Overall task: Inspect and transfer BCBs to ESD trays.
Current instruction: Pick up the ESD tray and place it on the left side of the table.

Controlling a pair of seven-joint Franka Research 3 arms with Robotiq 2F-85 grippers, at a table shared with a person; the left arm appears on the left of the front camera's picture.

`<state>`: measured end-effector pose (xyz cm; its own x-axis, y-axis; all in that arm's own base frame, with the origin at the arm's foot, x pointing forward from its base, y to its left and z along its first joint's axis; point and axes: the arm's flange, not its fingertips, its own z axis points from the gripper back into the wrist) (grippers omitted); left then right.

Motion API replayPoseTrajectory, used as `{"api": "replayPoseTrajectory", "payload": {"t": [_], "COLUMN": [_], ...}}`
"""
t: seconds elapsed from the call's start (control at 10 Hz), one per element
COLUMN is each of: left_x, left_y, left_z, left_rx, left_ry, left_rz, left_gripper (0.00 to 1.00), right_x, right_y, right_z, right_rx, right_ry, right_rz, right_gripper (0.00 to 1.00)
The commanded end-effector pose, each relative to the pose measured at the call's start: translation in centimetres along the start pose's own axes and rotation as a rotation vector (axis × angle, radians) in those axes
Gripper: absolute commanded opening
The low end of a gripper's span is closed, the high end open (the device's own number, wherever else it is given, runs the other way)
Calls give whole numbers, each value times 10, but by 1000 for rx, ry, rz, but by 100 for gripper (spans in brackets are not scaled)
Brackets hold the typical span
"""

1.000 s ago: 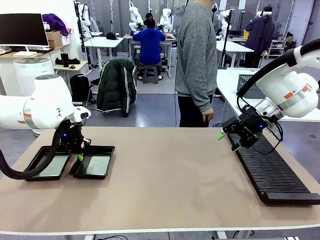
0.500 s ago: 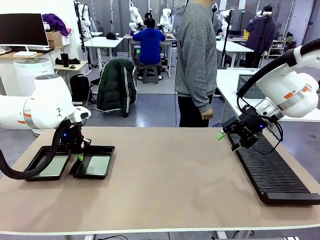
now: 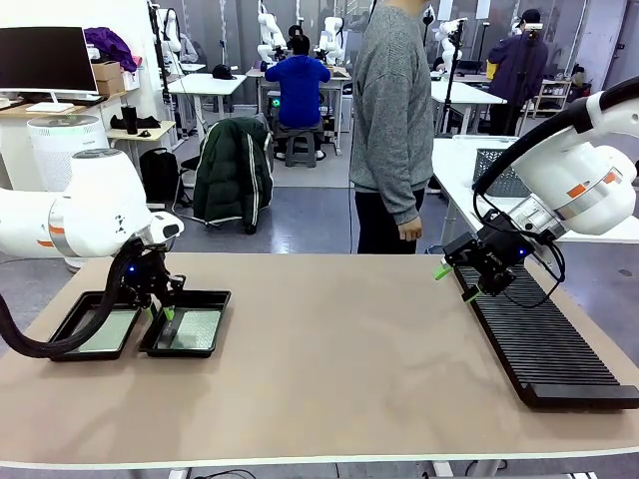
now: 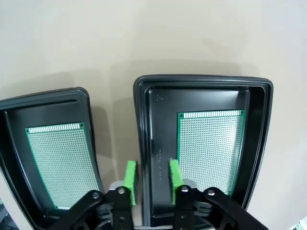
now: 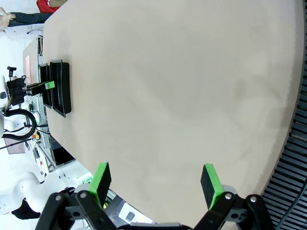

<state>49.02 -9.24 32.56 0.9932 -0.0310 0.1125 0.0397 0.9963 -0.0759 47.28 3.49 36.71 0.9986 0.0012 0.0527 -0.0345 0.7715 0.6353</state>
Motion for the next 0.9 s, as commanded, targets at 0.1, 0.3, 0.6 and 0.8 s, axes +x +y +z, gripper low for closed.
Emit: {"api": "replayPoseTrajectory", "payload": {"t": [0.1,0.3,0.6,0.8], "left_x": [-5,-4,-17,-24], "left_y": [-4,-5,-11,-13], "left_z": [18,27,73,107], "left_rx": [28,29,22,40], "left_ry": [-8,0,1,-15], "left_rz": [6,-4,-24,-29], "left_gripper": [100,100,100,100], "right_x": [0,0,0,0], "right_y": [0,0,0,0], "right_z": [0,0,0,0], "right_rx": [-5,-5,-5,-5], "right_ry": [-7,-7,-7,-7], "right_rz": [-1,-1,-1,-1], "right_gripper": [100,100,100,100]}}
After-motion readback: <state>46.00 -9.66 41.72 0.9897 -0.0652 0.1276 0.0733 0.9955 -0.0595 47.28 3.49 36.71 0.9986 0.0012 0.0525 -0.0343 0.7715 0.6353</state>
